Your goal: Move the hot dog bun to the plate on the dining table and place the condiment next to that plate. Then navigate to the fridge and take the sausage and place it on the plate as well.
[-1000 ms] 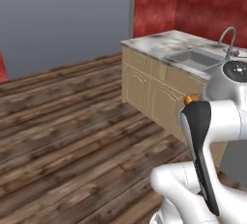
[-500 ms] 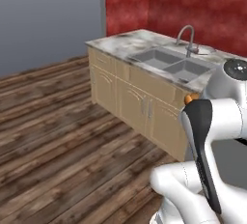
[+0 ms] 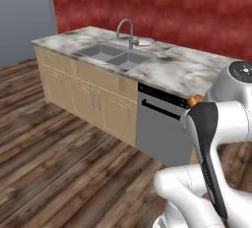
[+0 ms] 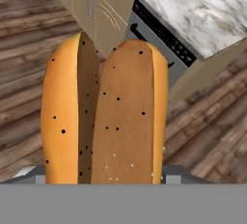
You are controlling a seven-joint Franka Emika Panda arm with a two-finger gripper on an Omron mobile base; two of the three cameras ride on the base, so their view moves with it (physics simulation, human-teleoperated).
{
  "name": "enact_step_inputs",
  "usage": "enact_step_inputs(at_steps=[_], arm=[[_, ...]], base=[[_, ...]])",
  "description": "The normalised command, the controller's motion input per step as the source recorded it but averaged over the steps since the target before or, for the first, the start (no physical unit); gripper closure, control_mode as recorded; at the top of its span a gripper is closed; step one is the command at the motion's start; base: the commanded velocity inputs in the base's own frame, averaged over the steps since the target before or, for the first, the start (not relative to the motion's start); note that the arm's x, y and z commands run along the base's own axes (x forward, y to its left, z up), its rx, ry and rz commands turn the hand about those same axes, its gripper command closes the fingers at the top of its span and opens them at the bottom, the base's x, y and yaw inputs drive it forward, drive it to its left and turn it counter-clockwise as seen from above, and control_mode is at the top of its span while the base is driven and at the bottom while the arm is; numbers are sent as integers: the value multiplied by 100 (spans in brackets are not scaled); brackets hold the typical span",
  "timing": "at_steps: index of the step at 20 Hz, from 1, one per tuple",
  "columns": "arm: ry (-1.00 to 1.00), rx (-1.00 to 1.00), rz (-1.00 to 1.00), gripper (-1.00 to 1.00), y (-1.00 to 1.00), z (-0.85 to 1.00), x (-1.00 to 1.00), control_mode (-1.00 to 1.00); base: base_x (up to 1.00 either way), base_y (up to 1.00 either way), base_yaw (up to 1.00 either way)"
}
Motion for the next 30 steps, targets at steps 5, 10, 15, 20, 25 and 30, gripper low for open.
enact_step_inputs(at_steps=[5, 10, 15, 20, 25, 30], arm=[[0, 0, 0, 100, 0, 0, 0, 100], [0, 0, 0, 100, 0, 0, 0, 100], [0, 0, 0, 100, 0, 0, 0, 100], [0, 0, 0, 100, 0, 0, 0, 100], [0, 0, 0, 100, 0, 0, 0, 100], [0, 0, 0, 100, 0, 0, 0, 100]], base=[[-9, -89, -26], [10, -100, -12], [41, -100, -3], [60, -100, 0], [73, -100, 0], [74, -100, 0]])
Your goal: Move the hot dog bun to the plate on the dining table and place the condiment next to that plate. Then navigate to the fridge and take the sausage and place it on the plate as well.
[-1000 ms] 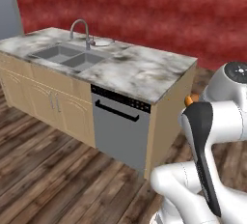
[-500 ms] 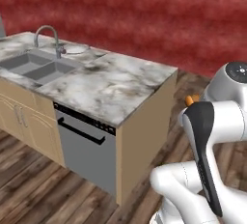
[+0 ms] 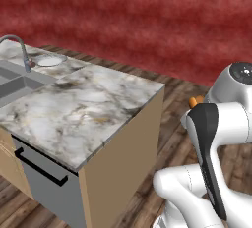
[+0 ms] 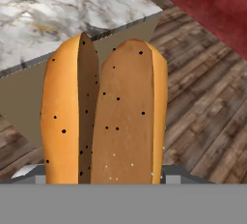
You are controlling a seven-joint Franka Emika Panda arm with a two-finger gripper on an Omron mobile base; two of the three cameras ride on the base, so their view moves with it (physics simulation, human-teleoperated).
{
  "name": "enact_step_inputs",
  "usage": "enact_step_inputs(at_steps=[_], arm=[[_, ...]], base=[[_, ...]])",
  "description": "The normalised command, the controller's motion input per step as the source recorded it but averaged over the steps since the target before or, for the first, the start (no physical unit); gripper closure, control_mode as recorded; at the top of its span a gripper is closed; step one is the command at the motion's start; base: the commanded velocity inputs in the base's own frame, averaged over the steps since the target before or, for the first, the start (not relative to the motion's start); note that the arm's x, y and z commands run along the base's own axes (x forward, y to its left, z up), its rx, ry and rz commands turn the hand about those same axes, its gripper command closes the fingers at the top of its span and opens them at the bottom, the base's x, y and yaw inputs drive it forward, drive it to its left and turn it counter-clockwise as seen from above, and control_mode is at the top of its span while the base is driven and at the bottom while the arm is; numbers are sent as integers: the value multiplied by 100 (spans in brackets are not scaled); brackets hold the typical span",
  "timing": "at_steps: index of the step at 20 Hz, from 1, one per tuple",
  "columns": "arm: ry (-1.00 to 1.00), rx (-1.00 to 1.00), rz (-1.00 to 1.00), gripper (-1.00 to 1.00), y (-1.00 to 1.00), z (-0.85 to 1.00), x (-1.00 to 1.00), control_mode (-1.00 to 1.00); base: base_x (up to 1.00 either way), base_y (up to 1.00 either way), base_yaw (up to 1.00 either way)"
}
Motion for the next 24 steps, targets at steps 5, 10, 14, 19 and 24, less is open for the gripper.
enact_step_inputs(at_steps=[5, 10, 14, 19, 24], arm=[[0, 0, 0, 100, 0, 0, 0, 100], [0, 0, 0, 100, 0, 0, 0, 100], [0, 0, 0, 100, 0, 0, 0, 100], [0, 0, 0, 100, 0, 0, 0, 100], [0, 0, 0, 100, 0, 0, 0, 100]], base=[[77, -100, 1], [84, -99, 7], [85, -100, 11], [87, -100, 12], [94, -91, 16]])
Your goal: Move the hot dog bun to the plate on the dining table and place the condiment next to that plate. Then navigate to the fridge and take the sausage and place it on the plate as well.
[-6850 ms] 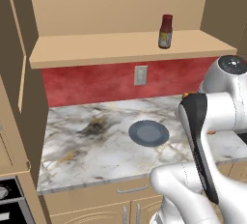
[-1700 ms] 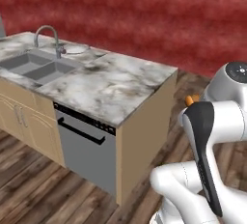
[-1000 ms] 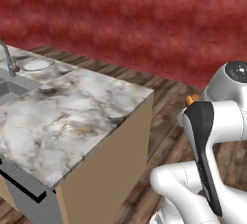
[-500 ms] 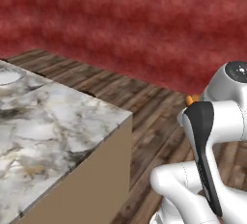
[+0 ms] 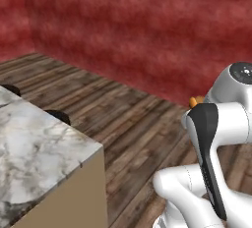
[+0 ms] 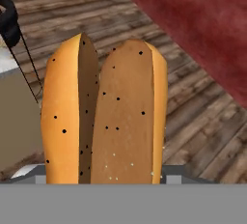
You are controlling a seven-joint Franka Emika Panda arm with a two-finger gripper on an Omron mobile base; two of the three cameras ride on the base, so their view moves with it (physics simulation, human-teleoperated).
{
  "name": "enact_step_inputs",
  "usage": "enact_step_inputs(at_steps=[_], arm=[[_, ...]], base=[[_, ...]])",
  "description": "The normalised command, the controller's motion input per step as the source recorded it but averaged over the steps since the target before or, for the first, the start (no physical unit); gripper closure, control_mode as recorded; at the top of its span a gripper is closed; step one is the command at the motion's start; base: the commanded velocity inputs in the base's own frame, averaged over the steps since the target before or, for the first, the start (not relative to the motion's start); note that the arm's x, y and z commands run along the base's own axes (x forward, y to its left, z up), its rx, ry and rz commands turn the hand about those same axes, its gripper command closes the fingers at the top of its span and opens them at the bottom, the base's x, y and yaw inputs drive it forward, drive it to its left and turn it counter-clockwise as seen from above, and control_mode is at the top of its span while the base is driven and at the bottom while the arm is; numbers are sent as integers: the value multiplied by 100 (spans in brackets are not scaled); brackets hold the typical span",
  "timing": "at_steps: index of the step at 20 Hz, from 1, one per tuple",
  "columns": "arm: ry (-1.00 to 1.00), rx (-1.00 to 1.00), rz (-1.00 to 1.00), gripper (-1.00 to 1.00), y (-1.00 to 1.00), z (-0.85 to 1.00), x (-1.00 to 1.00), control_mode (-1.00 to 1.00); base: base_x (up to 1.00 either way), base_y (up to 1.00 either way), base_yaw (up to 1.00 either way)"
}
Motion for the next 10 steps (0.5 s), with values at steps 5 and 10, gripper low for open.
enact_step_inputs(at_steps=[5, 10], arm=[[0, 0, 0, 100, 0, 0, 0, 100], [0, 0, 0, 100, 0, 0, 0, 100]], base=[[99, -76, 25], [100, -63, 29]])
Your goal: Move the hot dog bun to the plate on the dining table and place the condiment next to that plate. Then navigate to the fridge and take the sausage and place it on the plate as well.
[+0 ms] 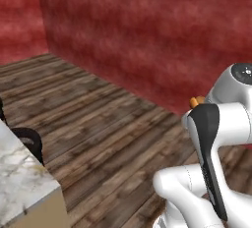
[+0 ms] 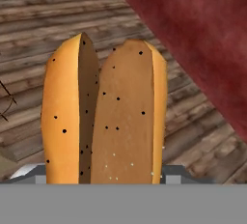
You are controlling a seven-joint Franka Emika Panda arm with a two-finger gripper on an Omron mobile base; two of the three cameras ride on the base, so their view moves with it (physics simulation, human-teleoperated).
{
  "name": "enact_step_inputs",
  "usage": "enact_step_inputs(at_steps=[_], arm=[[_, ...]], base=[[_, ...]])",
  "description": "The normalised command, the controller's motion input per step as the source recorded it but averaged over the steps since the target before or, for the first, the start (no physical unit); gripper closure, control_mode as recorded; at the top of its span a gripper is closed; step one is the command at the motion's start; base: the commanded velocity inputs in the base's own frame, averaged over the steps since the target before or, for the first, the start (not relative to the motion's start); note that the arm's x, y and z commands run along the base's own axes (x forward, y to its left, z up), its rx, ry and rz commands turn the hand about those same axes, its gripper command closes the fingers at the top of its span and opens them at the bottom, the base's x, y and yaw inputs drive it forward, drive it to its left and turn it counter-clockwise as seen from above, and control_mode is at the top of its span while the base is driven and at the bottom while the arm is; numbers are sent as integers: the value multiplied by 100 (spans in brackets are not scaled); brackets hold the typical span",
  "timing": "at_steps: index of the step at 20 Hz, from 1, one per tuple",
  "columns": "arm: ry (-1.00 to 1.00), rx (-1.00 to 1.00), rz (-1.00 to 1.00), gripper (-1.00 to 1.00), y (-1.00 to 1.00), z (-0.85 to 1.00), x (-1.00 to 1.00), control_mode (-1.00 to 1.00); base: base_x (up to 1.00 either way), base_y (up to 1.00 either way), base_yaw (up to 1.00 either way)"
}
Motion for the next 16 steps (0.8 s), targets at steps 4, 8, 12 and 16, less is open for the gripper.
enact_step_inputs(at_steps=[4, 8, 12, 16], arm=[[0, 0, 0, 100, 0, 0, 0, 100], [0, 0, 0, 100, 0, 0, 0, 100], [0, 0, 0, 100, 0, 0, 0, 100], [0, 0, 0, 100, 0, 0, 0, 100]], base=[[100, -54, 41], [100, -41, 45], [100, -25, 48], [100, -28, 51]])
